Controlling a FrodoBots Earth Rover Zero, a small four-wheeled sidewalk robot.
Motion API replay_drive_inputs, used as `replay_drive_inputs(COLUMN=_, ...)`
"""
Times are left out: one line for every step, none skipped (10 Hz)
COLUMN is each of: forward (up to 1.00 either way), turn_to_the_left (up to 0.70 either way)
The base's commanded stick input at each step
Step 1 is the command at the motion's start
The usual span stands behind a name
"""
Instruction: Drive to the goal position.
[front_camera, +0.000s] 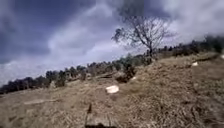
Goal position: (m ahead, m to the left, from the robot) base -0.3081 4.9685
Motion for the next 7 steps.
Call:
replay_drive_inputs(forward=0.7, turn_to_the_left=0.27)
replay_drive_inputs(forward=0.7, turn_to_the_left=0.27)
replay_drive_inputs(forward=0.7, turn_to_the_left=0.27)
replay_drive_inputs(forward=0.7, turn_to_the_left=0.27)
replay_drive_inputs(forward=0.7, turn_to_the_left=0.27)
replay_drive_inputs(forward=0.7, turn_to_the_left=0.27)
replay_drive_inputs(forward=0.7, turn_to_the_left=0.27)
